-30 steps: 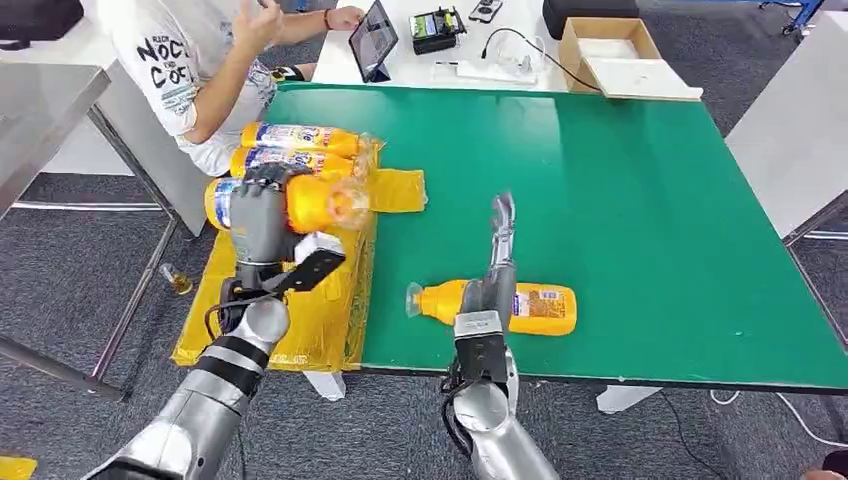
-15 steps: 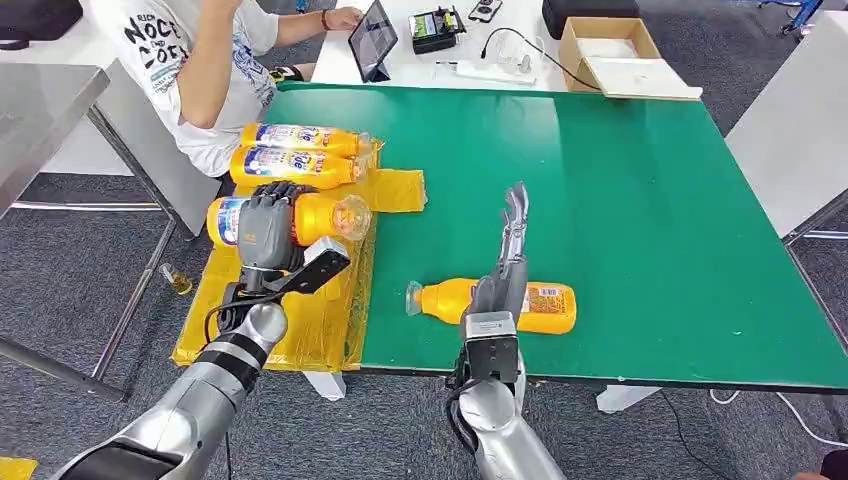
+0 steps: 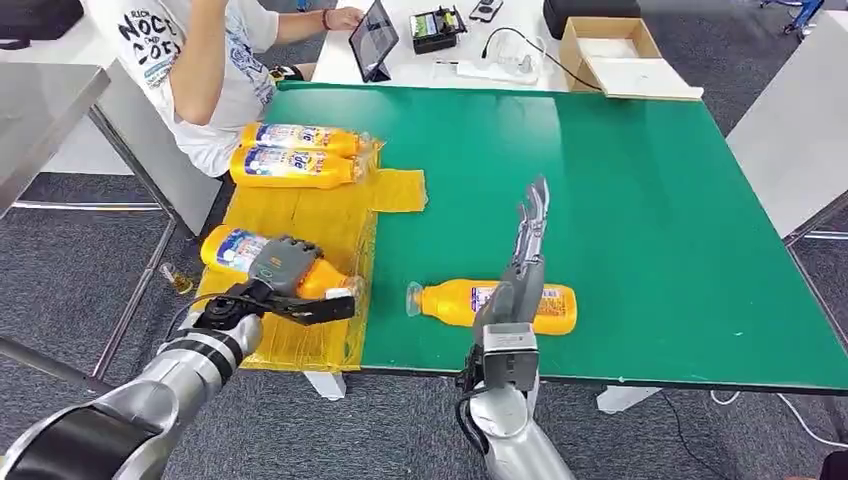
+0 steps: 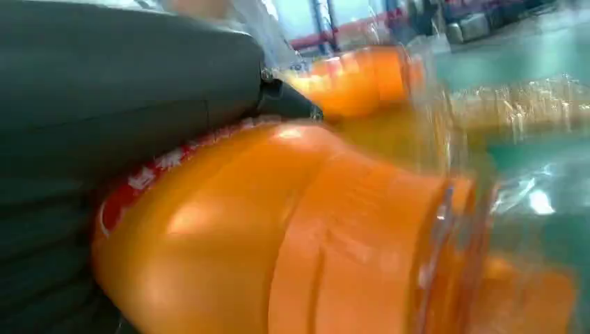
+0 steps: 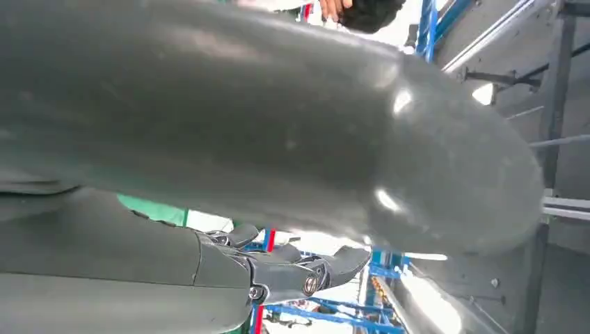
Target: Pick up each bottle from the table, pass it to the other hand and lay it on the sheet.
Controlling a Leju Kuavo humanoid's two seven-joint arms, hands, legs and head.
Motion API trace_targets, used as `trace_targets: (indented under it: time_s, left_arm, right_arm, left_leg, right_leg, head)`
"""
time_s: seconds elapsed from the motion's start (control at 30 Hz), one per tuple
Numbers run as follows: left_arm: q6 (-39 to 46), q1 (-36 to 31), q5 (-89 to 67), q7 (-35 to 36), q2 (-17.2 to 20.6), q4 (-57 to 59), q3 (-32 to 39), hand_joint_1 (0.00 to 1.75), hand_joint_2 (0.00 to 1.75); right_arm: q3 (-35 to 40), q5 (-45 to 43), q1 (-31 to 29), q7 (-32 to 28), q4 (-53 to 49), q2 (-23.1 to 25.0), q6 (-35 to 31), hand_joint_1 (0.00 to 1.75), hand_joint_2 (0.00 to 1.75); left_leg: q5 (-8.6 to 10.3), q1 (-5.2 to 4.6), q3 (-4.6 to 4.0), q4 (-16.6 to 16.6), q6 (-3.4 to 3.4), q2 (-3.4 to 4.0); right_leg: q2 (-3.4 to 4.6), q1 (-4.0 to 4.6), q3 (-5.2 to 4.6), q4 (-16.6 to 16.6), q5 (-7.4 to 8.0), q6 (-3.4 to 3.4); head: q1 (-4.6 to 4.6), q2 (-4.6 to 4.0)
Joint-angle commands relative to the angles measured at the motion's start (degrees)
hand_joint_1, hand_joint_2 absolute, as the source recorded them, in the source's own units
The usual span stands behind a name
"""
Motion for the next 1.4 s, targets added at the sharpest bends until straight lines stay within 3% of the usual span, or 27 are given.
trace_targets:
  time_s: [0.03,0.33,0.37,0.4,0.43,0.77,1.13,1.27,1.33,1.37,1.4]
  left_arm:
    - [-5.4,-2.92,1.09,0.21,0.85,7.13,-3.06,1.75,1.75]
    - [-6.44,-1.13,6.35,-1.46,-0.08,6.62,2.29,1.73,1.75]
    - [-6.68,-1.05,7.21,-1.54,-0.42,6.57,3.13,0.17,1.75]
    - [-7.73,-1.09,8.5,-2.02,-0.86,6.71,4.29,0.0,1.75]
    - [-9.58,-0.99,10.5,-2.95,-1.33,6.63,6.02,0.0,0.0]
    - [-18.74,-0.87,19.43,-7.08,-3.03,6.4,13.06,0.0,0.0]
    - [-28.29,-0.58,27.56,-11.37,-2.35,6.51,17.81,0.0,0.0]
    - [-22.53,0.38,41.71,-16.36,-5.66,3.35,30.24,0.0,0.0]
    - [-8.78,0.72,47.13,-20.06,-8.45,-1.24,34.03,0.0,0.0]
    - [-4.35,0.75,48.29,-21.91,-9.27,-3.07,35.15,0.0,1.75]
    - [-3.59,0.62,49.49,-21.84,-9.46,-4.36,35.39,0.0,1.75]
  right_arm:
    - [1.42,0.11,-1.16,0.06,1.53,-2.31,1.57,0.0,0.0]
    - [0.51,1.0,-0.97,0.06,4.2,-1.42,3.63,0.0,0.0]
    - [0.32,1.11,-0.97,0.06,4.51,-1.25,3.86,0.0,0.0]
    - [0.11,1.24,-0.93,0.06,4.77,-1.12,4.11,0.0,0.0]
    - [-0.09,1.47,-0.92,0.06,5.15,-0.97,4.58,0.0,0.0]
    - [-0.1,1.8,-2.81,0.24,7.97,-0.01,6.85,0.0,0.0]
    - [-0.82,1.01,-3.88,0.06,11.25,0.21,8.65,0.0,0.0]
    - [-1.52,0.63,-2.67,0.06,10.77,0.17,8.56,0.0,0.0]
    - [-1.64,2.04,-1.46,0.86,9.56,-0.15,8.47,0.0,0.0]
    - [-1.0,3.74,-1.48,2.2,9.81,-0.71,8.51,0.0,0.0]
    - [-0.95,4.35,-1.39,2.96,10.04,-1.0,8.76,0.0,0.0]
  left_leg:
    - [-0.08,-0.03,0.33,-0.08,0.13,0.17]
    - [-0.1,-0.03,0.57,-0.19,0.13,0.23]
    - [-0.07,-0.03,0.47,-0.15,0.11,0.16]
    - [-0.06,-0.03,0.39,-0.11,0.09,0.09]
    - [-0.08,-0.05,0.5,-0.16,0.13,0.13]
    - [-0.05,-0.06,0.51,-0.16,0.13,0.11]
    - [0.04,-0.04,0.43,-0.09,-0.02,0.06]
    - [0.03,-0.06,0.61,-0.19,0.05,0.14]
    - [0.06,-0.02,0.4,-0.08,0.0,-0.06]
    - [0.05,-0.03,0.46,-0.11,0.05,-0.1]
    - [0.05,-0.04,0.51,-0.14,0.1,-0.15]
  right_leg:
    - [0.07,0.01,0.32,-0.1,-0.04,-0.09]
    - [0.12,0.02,0.49,-0.18,-0.03,-0.13]
    - [0.09,0.01,0.41,-0.14,-0.02,-0.09]
    - [0.04,0.0,0.35,-0.09,-0.02,-0.06]
    - [0.04,0.01,0.45,-0.15,-0.04,-0.09]
    - [0.01,-0.02,0.52,-0.14,-0.03,-0.12]
    - [0.04,-0.02,0.43,-0.06,0.0,-0.06]
    - [0.04,-0.02,0.61,-0.16,0.0,-0.1]
    - [-0.11,0.0,0.46,-0.07,-0.02,-0.06]
    - [-0.2,0.01,0.55,-0.1,-0.05,-0.09]
    - [-0.29,0.02,0.62,-0.14,-0.08,-0.12]
  head:
    - [0.0,0.0]
    - [0.0,0.0]
    - [0.0,0.0]
    - [0.0,0.0]
    - [0.0,0.0]
    - [0.02,0.0]
    - [0.0,0.0]
    - [0.0,0.0]
    - [0.0,0.0]
    - [0.0,0.0]
    - [0.0,0.0]
